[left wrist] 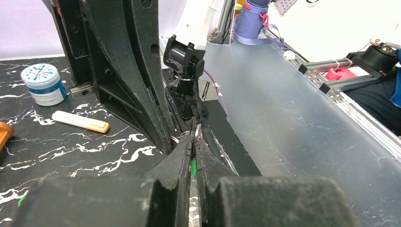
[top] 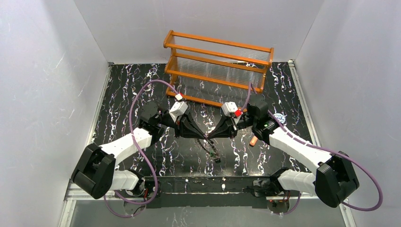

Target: Remove the keys from the keyring

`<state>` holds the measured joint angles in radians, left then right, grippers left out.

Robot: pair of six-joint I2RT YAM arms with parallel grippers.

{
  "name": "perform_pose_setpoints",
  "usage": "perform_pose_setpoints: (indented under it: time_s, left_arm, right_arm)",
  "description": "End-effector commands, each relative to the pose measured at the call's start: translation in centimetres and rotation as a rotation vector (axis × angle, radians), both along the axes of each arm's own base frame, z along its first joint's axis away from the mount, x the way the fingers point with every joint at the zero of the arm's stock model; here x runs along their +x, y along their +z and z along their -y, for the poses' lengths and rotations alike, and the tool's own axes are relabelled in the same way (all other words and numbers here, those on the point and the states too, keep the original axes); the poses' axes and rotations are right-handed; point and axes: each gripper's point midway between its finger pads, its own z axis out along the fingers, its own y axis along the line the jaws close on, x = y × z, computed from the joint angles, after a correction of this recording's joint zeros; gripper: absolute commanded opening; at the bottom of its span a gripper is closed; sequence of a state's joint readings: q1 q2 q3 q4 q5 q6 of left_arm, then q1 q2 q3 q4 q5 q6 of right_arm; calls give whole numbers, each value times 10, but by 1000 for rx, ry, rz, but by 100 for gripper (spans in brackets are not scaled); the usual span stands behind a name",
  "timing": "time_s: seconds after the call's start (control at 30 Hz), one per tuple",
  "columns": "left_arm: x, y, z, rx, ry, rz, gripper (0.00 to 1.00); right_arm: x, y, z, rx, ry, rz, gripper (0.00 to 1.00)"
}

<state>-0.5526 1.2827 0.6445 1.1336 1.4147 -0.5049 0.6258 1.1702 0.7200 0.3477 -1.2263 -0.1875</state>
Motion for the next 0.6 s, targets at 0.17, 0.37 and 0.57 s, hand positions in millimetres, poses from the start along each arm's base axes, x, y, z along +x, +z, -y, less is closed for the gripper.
perform_pose_setpoints:
  time_s: [0.17,0.37,0.57]
  left_arm:
    - [13,35,-3,-112,160,62,0]
    - [23,43,-9,-196,356,26,0]
    - [25,34,-12,-195,415,-84,0]
  right_arm:
    - [13,-1,4,-26,-57,-8,1]
    - [12,0,4,-21,-54,-11,1]
    - [15,-2,3,-26,-75,-36,1]
